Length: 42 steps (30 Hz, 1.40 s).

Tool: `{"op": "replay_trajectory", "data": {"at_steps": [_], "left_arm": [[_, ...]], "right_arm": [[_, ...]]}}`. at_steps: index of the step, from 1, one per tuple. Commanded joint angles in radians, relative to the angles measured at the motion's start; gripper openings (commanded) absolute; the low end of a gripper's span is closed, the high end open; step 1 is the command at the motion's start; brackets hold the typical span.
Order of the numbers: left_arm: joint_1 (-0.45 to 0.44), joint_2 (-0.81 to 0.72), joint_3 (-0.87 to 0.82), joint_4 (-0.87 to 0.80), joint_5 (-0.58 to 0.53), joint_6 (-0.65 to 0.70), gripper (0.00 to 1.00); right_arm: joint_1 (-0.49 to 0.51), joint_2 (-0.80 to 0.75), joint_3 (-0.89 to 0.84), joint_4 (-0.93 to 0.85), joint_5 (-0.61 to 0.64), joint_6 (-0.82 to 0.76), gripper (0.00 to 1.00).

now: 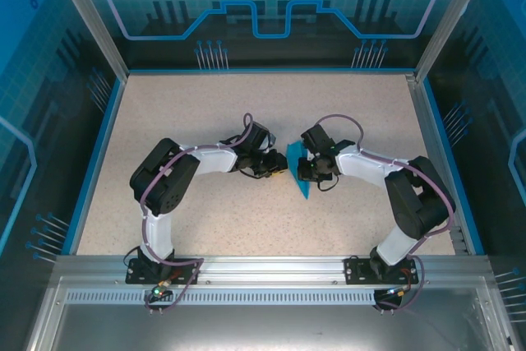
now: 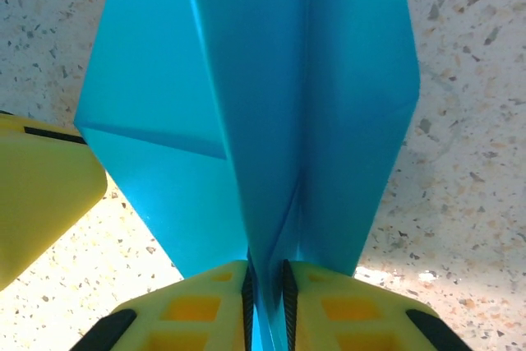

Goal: Fold a paper plane with a square sheet of paper (pick it up from the middle)
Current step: Move the paper plane to the top-center of the table.

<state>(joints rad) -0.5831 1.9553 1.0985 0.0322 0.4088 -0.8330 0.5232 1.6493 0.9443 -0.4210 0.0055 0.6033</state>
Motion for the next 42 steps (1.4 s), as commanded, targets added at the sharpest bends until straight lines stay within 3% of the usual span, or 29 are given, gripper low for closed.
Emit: {"op": "replay_trajectory", "data": {"at_steps": [1, 5, 20, 36, 42], "left_arm": [[0.008, -0.017, 0.009, -0.012, -0.007, 0.003, 0.28], [0.008, -0.047, 0.002, -0.044, -0.059, 0.0, 0.36], [0.007, -0.206, -0.039, -0.307, -0.443, -0.043, 0.56], [0.03, -0.274, -0.08, -0.416, -0.604, -0.09, 0.91], [0.061, -0.338, -0.103, -0.478, -0.665, -0.079, 0.98]], "right_arm": [[0.015, 0.001, 0.033, -0.036, 0.028, 0.009, 0.15], [0.018, 0.028, 0.049, -0.047, 0.036, 0.003, 0.11], [0.061, 0.137, 0.141, -0.118, 0.11, -0.001, 0.18], [0.104, 0.229, 0.151, -0.128, 0.203, 0.03, 0.14], [0.106, 0.194, 0.194, -0.163, 0.196, 0.031, 0.11]]}}
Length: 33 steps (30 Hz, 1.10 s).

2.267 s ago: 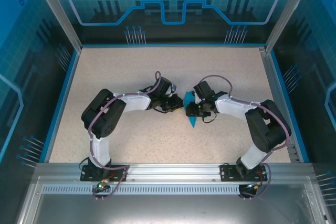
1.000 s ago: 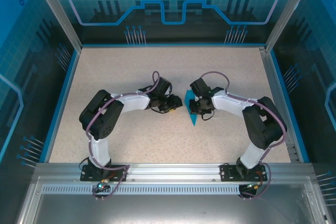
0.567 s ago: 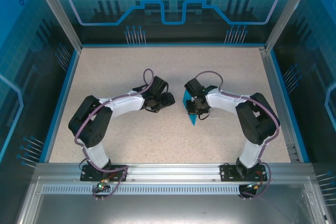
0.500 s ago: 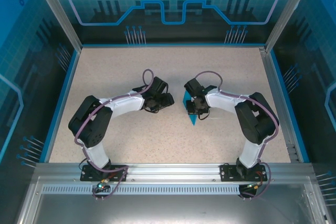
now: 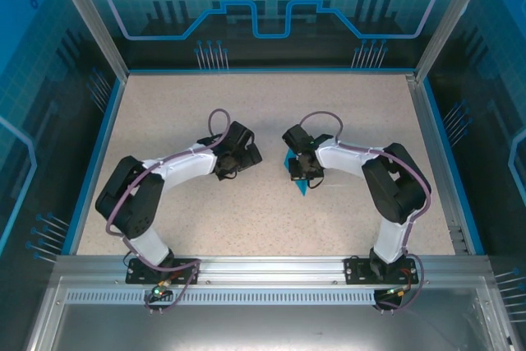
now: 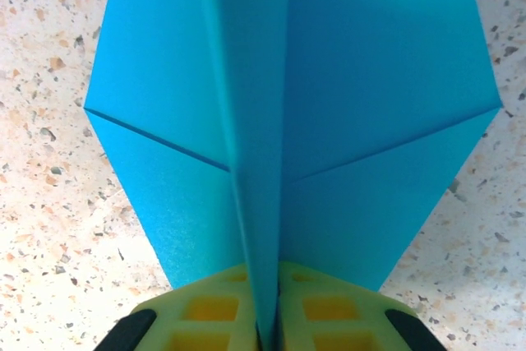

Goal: Fold a paper plane with a square sheet of paper (pick it up from the middle)
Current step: Move the paper plane to the top-center of the table.

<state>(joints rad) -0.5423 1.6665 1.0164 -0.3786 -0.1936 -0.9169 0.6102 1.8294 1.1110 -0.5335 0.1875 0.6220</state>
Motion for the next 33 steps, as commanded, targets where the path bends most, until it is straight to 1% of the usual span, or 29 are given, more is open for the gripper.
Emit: {"op": "replay_trajectory", "data": {"at_steps": [1, 4, 7, 13, 18, 24, 32, 33], "left_arm": [[0.029, -0.064, -0.028, -0.076, -0.071, 0.007, 0.99], [0.06, -0.113, -0.058, -0.094, -0.089, 0.01, 0.98], [0.096, -0.167, -0.099, -0.106, -0.105, 0.013, 0.98], [0.142, -0.264, -0.164, -0.128, -0.116, 0.03, 0.99], [0.153, -0.292, -0.185, -0.138, -0.11, 0.043, 0.99], [0.155, -0.286, -0.192, -0.124, -0.097, 0.051, 0.98], [0.156, -0.275, -0.194, -0.115, -0.083, 0.046, 0.99], [0.156, -0.274, -0.193, -0.115, -0.081, 0.046, 0.98]], "right_arm": [[0.019, 0.001, 0.048, -0.066, 0.014, 0.007, 0.11], [0.019, -0.022, 0.134, -0.104, 0.022, -0.015, 0.1], [0.014, 0.01, 0.238, -0.129, 0.023, -0.036, 0.08], [0.011, 0.169, 0.461, -0.163, 0.037, -0.049, 0.07], [0.008, 0.293, 0.598, -0.182, 0.067, -0.05, 0.08], [0.004, 0.415, 0.706, -0.218, 0.103, -0.036, 0.08], [-0.007, 0.492, 0.764, -0.235, 0.106, -0.023, 0.09], [-0.007, 0.522, 0.768, -0.242, 0.107, -0.019, 0.1]]}}
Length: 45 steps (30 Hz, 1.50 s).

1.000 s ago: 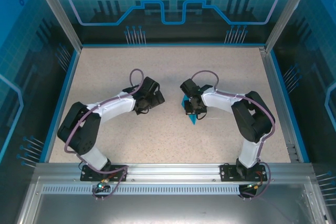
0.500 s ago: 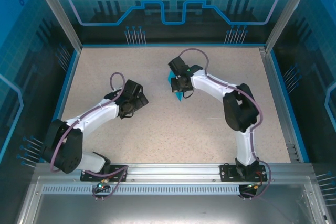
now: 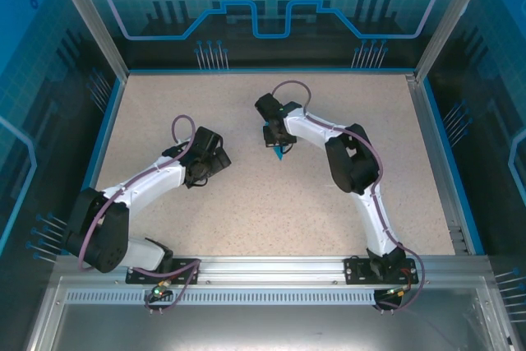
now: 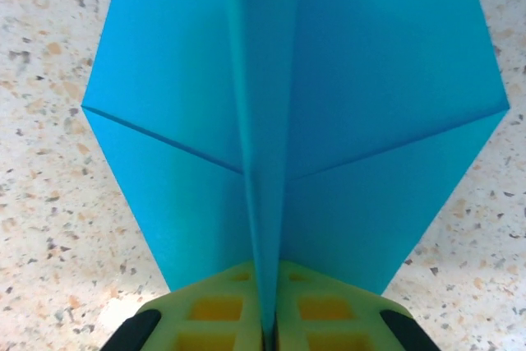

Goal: Fold a paper plane with a square sheet of paper (pick it up from the middle)
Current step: Move the paper plane to the top-center of the table, then reset both arms

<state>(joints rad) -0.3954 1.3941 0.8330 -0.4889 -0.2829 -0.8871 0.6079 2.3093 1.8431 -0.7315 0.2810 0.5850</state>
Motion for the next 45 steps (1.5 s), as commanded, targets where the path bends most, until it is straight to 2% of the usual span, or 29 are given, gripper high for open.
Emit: {"op": "replay_trajectory", "data": {"at_steps": [1, 4, 7, 15, 18, 21, 26, 29, 31, 35, 38, 40, 45], "left_arm": [[0.008, -0.001, -0.01, -0.005, 0.008, 0.017, 0.98], [0.009, 0.0, -0.004, -0.005, 0.011, 0.02, 0.99], [0.009, -0.007, 0.004, -0.007, 0.014, 0.023, 0.99], [0.015, -0.015, 0.098, -0.075, -0.052, 0.054, 0.98], [0.028, -0.018, 0.129, -0.082, -0.066, 0.108, 0.99], [0.045, -0.032, 0.146, -0.074, -0.101, 0.161, 0.99], [0.081, -0.098, 0.109, 0.005, -0.2, 0.266, 0.99], [0.119, -0.139, 0.081, 0.024, -0.291, 0.29, 0.98], [0.149, -0.159, 0.046, 0.056, -0.362, 0.293, 0.98], [0.195, -0.194, -0.08, 0.232, -0.434, 0.372, 0.99], [0.212, -0.203, -0.16, 0.375, -0.42, 0.471, 0.98], [0.216, -0.196, -0.209, 0.477, -0.404, 0.536, 0.98], [0.229, -0.193, -0.234, 0.582, -0.256, 0.643, 0.99]], "right_arm": [[-0.004, 0.05, 0.041, -0.052, 0.018, 0.022, 0.11], [-0.003, 0.058, 0.056, -0.077, 0.015, 0.023, 0.15], [0.001, 0.022, 0.071, -0.092, 0.008, 0.013, 0.24], [0.0, -0.26, 0.052, -0.107, -0.004, -0.008, 0.56], [-0.009, -0.367, -0.015, -0.084, 0.04, -0.018, 0.63], [-0.03, -0.481, -0.122, -0.046, 0.147, -0.025, 0.72], [-0.14, -0.692, -0.379, 0.075, 0.251, -0.062, 0.99], [-0.239, -0.791, -0.523, 0.14, 0.302, -0.078, 1.0], [-0.299, -0.832, -0.608, 0.173, 0.38, -0.089, 0.99], [-0.395, -0.939, -0.829, 0.351, 0.468, -0.126, 1.0], [-0.458, -1.012, -1.01, 0.564, 0.414, -0.197, 0.99], [-0.476, -1.01, -1.079, 0.666, 0.422, -0.271, 1.0], [-0.503, -0.943, -1.144, 0.762, 0.381, -0.335, 0.99]]}}
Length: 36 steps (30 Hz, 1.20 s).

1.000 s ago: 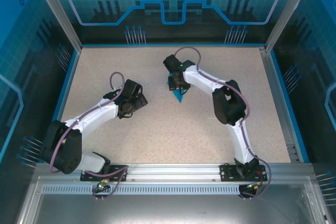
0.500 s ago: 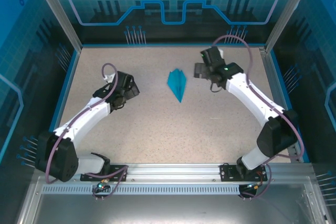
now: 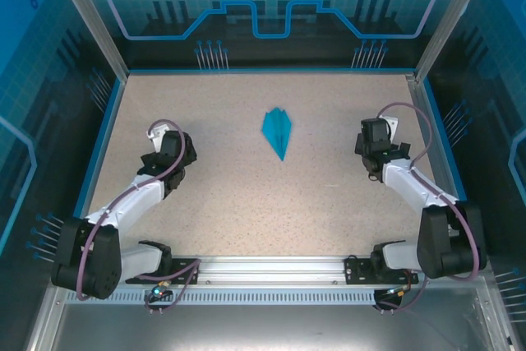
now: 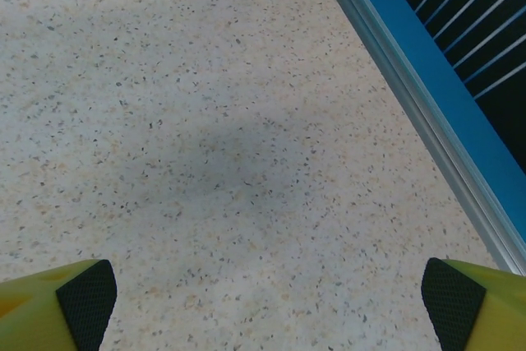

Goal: Fold a paper plane with a square sheet of paper (pick it up from the middle)
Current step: Reset both arms

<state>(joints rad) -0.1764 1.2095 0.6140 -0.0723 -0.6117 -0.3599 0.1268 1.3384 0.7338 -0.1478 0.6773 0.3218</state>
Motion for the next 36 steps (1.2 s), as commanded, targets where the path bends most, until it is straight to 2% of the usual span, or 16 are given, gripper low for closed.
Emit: {"op": "replay_trajectory", "data": {"at_steps": [1, 6, 10, 15, 26, 30, 36], "left_arm": [[0.011, -0.01, -0.031, 0.209, 0.102, 0.144, 0.99], [0.03, 0.0, -0.109, 0.391, 0.223, 0.23, 0.98], [0.054, 0.02, -0.176, 0.545, 0.325, 0.26, 0.99], [0.078, 0.046, -0.198, 0.598, 0.427, 0.309, 0.98], [0.177, 0.191, -0.212, 0.796, 0.552, 0.344, 0.98], [0.18, 0.242, -0.215, 0.84, 0.562, 0.347, 0.98], [0.179, 0.31, -0.209, 0.883, 0.544, 0.345, 0.99]], "right_arm": [[-0.024, 0.03, -0.061, 0.234, -0.037, -0.088, 1.0], [-0.025, 0.023, -0.157, 0.478, -0.179, -0.17, 1.0], [-0.03, 0.039, -0.202, 0.609, -0.275, -0.234, 0.99], [-0.041, 0.062, -0.235, 0.705, -0.365, -0.255, 0.99], [-0.063, 0.132, -0.292, 0.852, -0.507, -0.288, 0.99], [-0.061, 0.16, -0.321, 0.927, -0.535, -0.304, 0.99], [-0.061, 0.162, -0.319, 0.929, -0.539, -0.307, 0.99]]}}
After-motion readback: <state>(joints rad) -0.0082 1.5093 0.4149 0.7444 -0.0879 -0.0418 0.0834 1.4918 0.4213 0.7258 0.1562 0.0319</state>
